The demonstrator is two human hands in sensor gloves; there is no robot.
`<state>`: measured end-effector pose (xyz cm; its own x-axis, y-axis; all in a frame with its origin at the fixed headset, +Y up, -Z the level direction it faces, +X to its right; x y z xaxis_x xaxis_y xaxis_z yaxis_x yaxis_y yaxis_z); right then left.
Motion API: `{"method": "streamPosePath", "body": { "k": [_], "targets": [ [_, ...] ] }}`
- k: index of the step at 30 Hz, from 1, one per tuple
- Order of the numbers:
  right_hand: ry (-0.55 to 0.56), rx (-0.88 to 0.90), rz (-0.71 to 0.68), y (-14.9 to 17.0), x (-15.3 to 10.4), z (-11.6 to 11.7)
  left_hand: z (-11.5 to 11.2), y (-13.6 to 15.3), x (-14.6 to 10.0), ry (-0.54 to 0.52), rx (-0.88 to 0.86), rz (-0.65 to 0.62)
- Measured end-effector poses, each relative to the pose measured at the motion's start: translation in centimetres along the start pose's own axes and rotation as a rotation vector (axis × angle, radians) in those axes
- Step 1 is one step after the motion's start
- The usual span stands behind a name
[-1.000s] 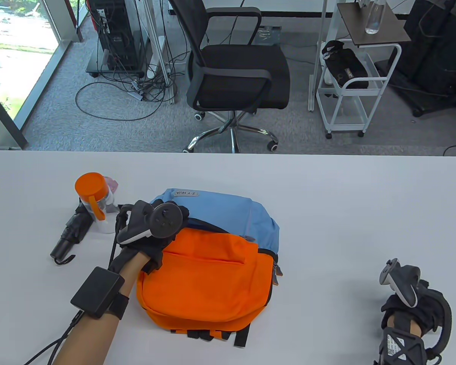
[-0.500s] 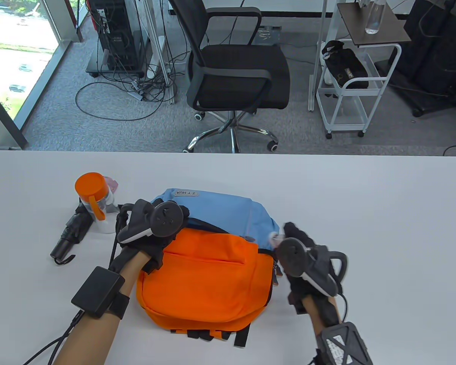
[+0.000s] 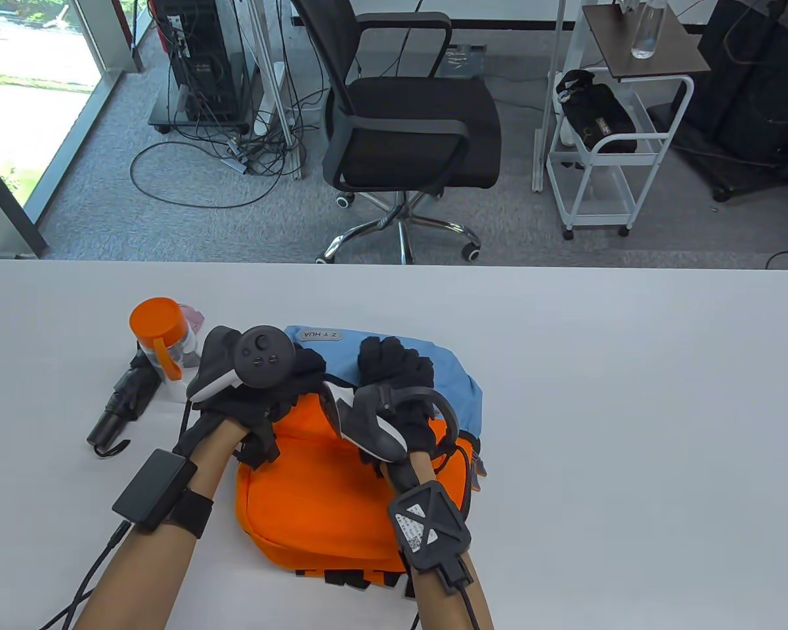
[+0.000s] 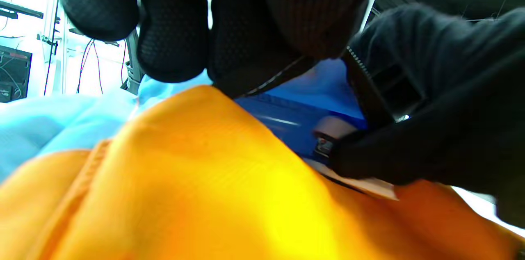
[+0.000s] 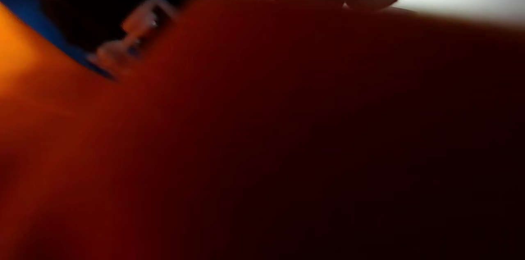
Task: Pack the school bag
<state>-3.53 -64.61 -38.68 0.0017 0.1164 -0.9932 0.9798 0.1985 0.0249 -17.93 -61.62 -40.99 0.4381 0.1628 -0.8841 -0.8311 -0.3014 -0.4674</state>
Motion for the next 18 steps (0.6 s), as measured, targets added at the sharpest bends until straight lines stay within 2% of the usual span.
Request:
{"method": "streamPosePath", "body": {
  "k": [3,7,9,12,16,18],
  "targets": [
    [-0.021,0.012,0.065,0.7,0.8,0.3,-0.1,-0.6,0.1,0.002,0.056,-0.011],
    [-0.161,0.145,-0.087,1.5,0.2,0.3,0.2,-0.8,-0.1,-0.008,0.139,-0.014],
    [-0.188,0.236,-0.089,2.9,-0.4,0.0,0.0,-0.6,-0.3,0.0,0.129,0.0],
    [-0.151,0.388,-0.057,6.8,-2.1,0.2,-0.4,-0.5,-0.6,0.001,0.128,0.016],
    [-0.246,0.478,0.141,12.5,-5.0,3.9,-0.3,-0.9,-0.7,0.036,0.129,0.054],
    [-0.345,0.52,0.202,14.1,-6.3,6.5,0.5,-2.2,-0.8,-0.022,0.151,0.067]
  ]
}}
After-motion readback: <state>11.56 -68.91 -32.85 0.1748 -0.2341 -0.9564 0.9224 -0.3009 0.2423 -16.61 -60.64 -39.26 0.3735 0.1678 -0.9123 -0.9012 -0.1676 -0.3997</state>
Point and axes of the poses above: the tracker on the back of each hand, its own y axis roughly to the little-finger side, its own x axis roughly from the wrist to the fingertips, z = x × y, the point moved 3 cm from there along x, roughly from the wrist to the fingertips, and after that the axes turned 6 degrees about -y, right-handed, at the moved point
